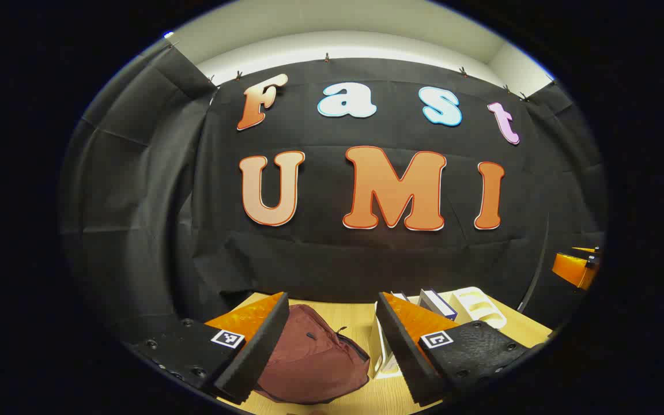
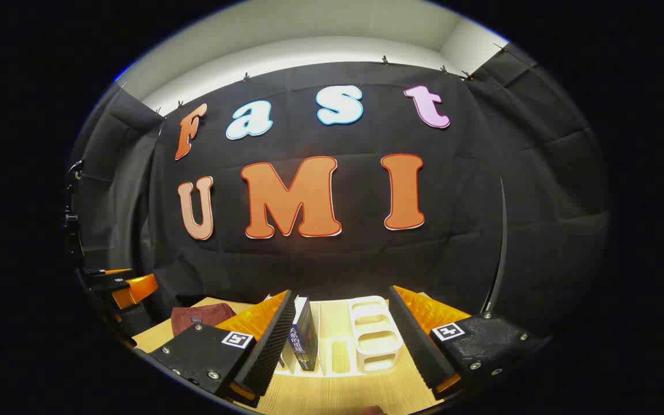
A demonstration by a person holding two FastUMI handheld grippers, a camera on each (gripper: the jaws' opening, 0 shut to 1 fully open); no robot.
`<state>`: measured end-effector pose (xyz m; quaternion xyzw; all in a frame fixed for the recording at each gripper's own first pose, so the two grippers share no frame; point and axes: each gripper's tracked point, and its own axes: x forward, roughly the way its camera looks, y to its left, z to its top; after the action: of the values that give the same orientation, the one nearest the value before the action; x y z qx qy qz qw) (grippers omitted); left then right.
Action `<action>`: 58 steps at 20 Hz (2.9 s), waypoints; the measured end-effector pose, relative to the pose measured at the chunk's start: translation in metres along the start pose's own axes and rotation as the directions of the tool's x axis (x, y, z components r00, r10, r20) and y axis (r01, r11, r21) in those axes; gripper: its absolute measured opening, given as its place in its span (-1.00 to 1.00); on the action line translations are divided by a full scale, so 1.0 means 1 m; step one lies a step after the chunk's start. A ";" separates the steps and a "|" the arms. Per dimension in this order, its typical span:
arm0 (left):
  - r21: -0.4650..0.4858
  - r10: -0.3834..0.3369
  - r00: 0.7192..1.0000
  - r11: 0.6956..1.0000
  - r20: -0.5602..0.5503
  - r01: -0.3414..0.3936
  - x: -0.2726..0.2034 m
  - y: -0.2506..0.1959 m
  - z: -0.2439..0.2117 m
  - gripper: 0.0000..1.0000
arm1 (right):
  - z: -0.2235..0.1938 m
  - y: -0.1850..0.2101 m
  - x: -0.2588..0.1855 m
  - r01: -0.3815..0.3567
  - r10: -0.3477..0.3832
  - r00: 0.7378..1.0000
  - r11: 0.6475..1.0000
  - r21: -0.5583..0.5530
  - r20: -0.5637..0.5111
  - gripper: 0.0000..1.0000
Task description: Open the schoolbag, grab two books from the bookshelf and put them into the schoolbag.
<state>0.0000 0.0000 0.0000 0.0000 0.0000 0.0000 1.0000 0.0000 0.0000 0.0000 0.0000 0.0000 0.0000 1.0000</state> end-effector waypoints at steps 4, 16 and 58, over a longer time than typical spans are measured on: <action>-0.014 -0.015 1.000 1.000 -0.009 0.015 -0.001 -0.009 -0.004 0.90 | 0.001 -0.005 -0.004 0.010 -0.010 1.000 1.000 -0.007 0.000 0.93; -0.011 0.015 1.000 1.000 0.010 -0.015 -0.010 0.000 0.001 0.90 | 0.012 -0.011 -0.004 0.040 -0.040 0.999 0.999 -0.012 0.035 0.93; 0.093 0.011 1.000 0.996 -0.011 -0.010 -0.007 0.032 -0.010 0.91 | -0.026 0.007 0.014 0.023 -0.020 0.995 0.999 0.033 -0.102 0.93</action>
<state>-0.0067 0.0323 -0.0097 0.0466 0.0055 0.0053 0.9989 0.0140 0.0074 -0.0262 0.0169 0.0508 -0.0108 0.9985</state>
